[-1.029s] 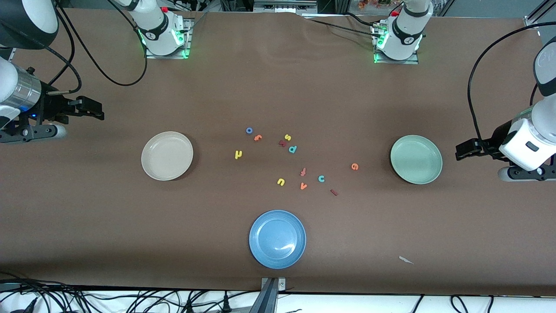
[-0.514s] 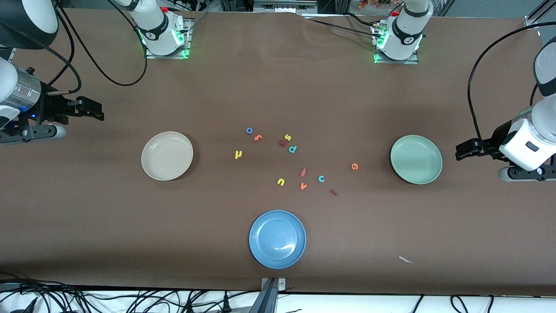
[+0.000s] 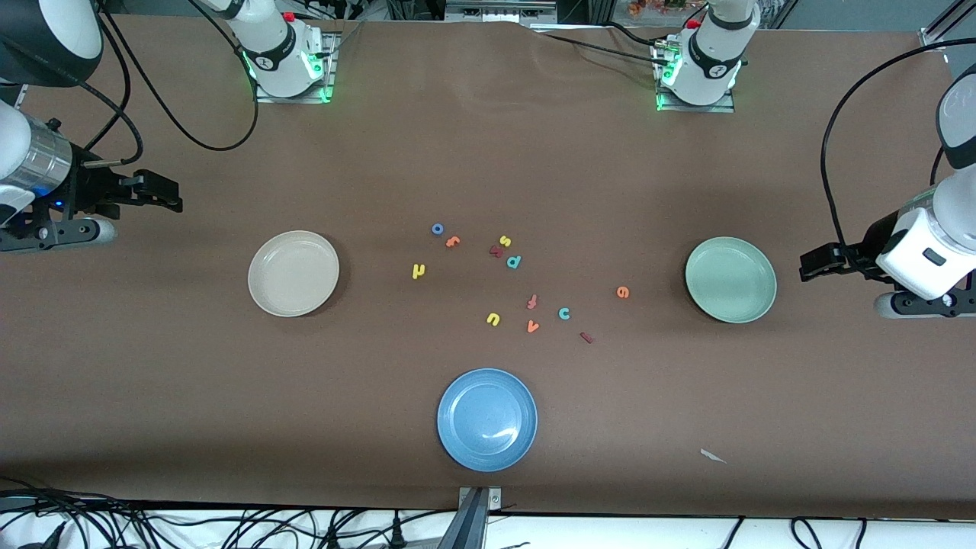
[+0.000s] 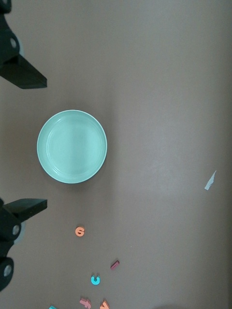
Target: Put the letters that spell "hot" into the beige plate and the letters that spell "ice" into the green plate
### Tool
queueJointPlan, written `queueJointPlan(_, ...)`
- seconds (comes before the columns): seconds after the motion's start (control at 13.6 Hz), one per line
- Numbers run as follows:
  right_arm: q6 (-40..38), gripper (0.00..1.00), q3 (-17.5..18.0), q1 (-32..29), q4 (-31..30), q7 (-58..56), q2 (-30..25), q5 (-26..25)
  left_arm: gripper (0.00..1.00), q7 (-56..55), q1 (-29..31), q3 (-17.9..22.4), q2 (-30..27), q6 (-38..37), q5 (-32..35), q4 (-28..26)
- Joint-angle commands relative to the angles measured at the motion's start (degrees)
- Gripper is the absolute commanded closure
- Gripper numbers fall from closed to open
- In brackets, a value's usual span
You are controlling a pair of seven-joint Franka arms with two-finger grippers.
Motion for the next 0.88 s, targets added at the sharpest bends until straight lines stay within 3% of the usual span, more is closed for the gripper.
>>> queueJointPlan(0.0, 0.5, 0.00, 0.3, -0.2, -0.5, 0.7, -0.5, 0.0, 0.00, 1.3, 0.8, 0.0, -1.8, 0.0, -1.7, -1.8)
queueJointPlan(0.81, 1.1, 0.00, 0.5, -0.2, -0.8, 0.7, -0.5, 0.8, 0.00, 1.3, 0.8, 0.0, -1.8, 0.0, -1.8, -1.8)
